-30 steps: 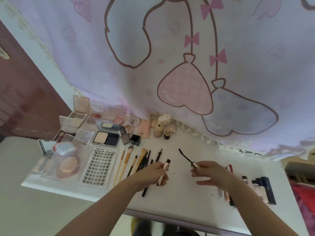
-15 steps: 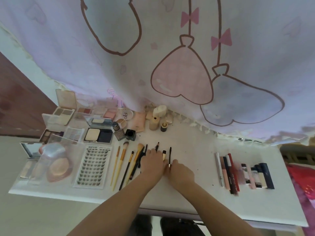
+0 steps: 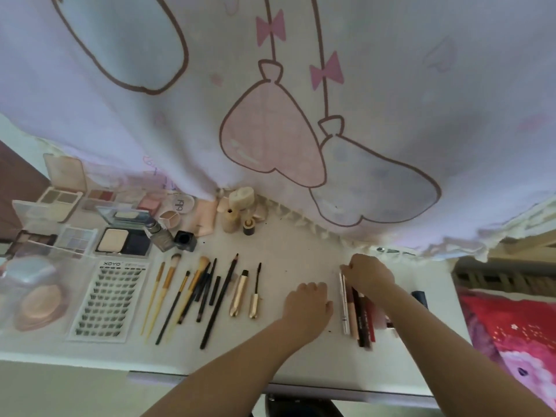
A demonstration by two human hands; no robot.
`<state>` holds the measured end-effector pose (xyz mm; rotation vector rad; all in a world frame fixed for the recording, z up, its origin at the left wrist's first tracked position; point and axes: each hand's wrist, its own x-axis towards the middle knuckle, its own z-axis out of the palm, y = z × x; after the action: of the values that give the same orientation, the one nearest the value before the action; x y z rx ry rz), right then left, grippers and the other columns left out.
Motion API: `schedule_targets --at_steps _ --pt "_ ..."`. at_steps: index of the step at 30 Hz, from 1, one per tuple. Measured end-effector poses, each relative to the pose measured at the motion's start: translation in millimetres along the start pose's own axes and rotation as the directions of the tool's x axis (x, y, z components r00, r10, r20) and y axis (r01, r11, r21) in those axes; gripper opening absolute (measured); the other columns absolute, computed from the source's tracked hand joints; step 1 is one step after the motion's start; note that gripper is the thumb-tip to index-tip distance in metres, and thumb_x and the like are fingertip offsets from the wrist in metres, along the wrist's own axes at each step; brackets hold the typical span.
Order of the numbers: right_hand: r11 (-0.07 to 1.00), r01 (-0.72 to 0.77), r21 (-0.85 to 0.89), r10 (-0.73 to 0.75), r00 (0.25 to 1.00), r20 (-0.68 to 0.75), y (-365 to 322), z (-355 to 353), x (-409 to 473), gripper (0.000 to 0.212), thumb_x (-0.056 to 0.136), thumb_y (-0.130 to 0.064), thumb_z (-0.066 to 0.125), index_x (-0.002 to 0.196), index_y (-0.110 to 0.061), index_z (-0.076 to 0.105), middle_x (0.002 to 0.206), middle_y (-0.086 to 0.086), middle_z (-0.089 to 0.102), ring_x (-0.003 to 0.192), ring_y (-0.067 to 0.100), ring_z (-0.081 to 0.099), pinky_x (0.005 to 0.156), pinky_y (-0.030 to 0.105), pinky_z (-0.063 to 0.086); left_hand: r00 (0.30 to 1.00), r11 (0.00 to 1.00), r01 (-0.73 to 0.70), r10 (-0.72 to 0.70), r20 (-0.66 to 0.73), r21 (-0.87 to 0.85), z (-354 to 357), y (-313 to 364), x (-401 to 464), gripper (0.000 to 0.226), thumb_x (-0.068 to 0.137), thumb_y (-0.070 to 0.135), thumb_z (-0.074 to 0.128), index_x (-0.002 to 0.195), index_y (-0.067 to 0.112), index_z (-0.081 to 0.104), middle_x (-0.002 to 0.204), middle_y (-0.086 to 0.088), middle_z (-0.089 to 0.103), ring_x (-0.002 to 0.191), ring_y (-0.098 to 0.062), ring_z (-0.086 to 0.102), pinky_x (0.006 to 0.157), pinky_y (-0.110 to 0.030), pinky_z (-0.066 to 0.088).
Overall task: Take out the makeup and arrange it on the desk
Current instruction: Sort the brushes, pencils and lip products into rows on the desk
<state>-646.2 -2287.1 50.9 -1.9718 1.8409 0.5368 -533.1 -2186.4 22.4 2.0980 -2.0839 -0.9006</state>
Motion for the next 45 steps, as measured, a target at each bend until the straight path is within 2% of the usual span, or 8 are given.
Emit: schedule_targets --at_steps 9,15,20,28,32,36,41,45 --pt "0.984 0.158 -0.080 -0.152 0.986 0.071 -8 5 18 0.027 0.093 -0.033 0.042 0.091 -0.012 0.058 0.084 0.002 0.055 0.079 0.020 0.052 0.068 0.027 0.040 0.984 0.985 0.170 -0.169 -0.052 0.029 31 32 28 0.040 0.097 0.040 0.036 0.121 0.009 0.047 0.120 -0.009 0.052 0.112 -0.026 0.048 0.088 -0.036 0.040" --pt "0.865 0.174 0.470 -0.250 0.963 0.102 -8 -27 4 0.033 0.094 -0.017 0.040 0.067 -0.008 0.056 0.059 0.000 0.061 0.045 0.010 0.045 0.043 0.018 0.034 0.971 0.950 0.160 -0.201 -0.132 -0.270 1 10 9 0.026 0.102 0.029 0.031 0.110 0.010 0.046 0.103 -0.009 0.058 0.090 -0.030 0.057 0.073 -0.036 0.041" --pt "0.783 0.117 0.611 -0.349 0.895 0.276 -21 -46 -38 0.046 0.099 -0.040 0.039 0.075 -0.010 0.062 0.048 -0.003 0.052 0.035 0.008 0.036 0.038 0.017 0.027 0.980 0.998 -0.003 -0.010 -0.198 -0.066 -47 -25 -22 0.028 0.102 0.033 0.031 0.118 0.016 0.046 0.108 -0.003 0.057 0.094 -0.024 0.055 0.071 -0.033 0.038" --pt "0.619 0.264 0.740 -0.552 0.816 0.171 -56 -50 -78 0.014 0.095 -0.026 0.052 0.102 -0.017 0.060 0.086 -0.001 0.065 0.075 0.010 0.061 0.054 0.017 0.047 0.994 0.998 -0.018 0.011 -0.106 -0.061 -94 -63 -69 0.027 0.102 0.033 0.031 0.107 0.015 0.049 0.080 0.001 0.051 0.068 -0.016 0.046 0.061 -0.029 0.033" --pt "0.745 0.254 0.617 -0.477 0.849 0.226 -74 -53 -89 0.046 0.097 -0.049 0.036 0.087 -0.013 0.064 0.061 -0.004 0.062 0.050 0.005 0.052 0.052 0.019 0.040 0.992 0.999 -0.041 0.039 -0.120 -0.014 -105 -73 -81 0.028 0.102 0.036 0.031 0.109 0.016 0.050 0.078 0.004 0.050 0.068 -0.016 0.047 0.060 -0.029 0.033" --pt "0.712 0.313 0.628 -0.535 0.822 0.196 -82 -54 -93 0.018 0.097 -0.030 0.048 0.097 -0.016 0.059 0.079 -0.002 0.063 0.067 0.005 0.058 0.058 0.019 0.045 0.993 0.999 -0.042 0.043 -0.113 0.014 -111 -85 -87 0.030 0.101 0.037 0.031 0.110 0.017 0.050 0.090 -0.003 0.060 0.074 -0.020 0.054 0.063 -0.031 0.038" --pt "0.733 0.221 0.643 -0.474 0.844 0.250 -91 -50 -100 0.042 0.098 -0.045 0.039 0.090 -0.011 0.063 0.065 -0.003 0.062 0.053 0.006 0.053 0.052 0.017 0.040 0.992 0.996 -0.069 0.075 -0.103 0.058 -115 -93 -91 0.029 0.102 0.036 0.031 0.114 0.018 0.049 0.097 -0.004 0.061 0.080 -0.021 0.055 0.065 -0.030 0.036" --pt "0.667 0.192 0.720 -0.493 0.838 0.233 -92 -50 -99 0.023 0.095 -0.034 0.051 0.101 -0.014 0.062 0.083 -0.002 0.066 0.069 0.007 0.059 0.056 0.018 0.046 0.993 0.995 -0.069 0.076 -0.095 0.072 -117 -100 -90 0.030 0.101 0.038 0.031 0.115 0.019 0.050 0.095 -0.002 0.061 0.074 -0.016 0.050 0.065 -0.030 0.038"
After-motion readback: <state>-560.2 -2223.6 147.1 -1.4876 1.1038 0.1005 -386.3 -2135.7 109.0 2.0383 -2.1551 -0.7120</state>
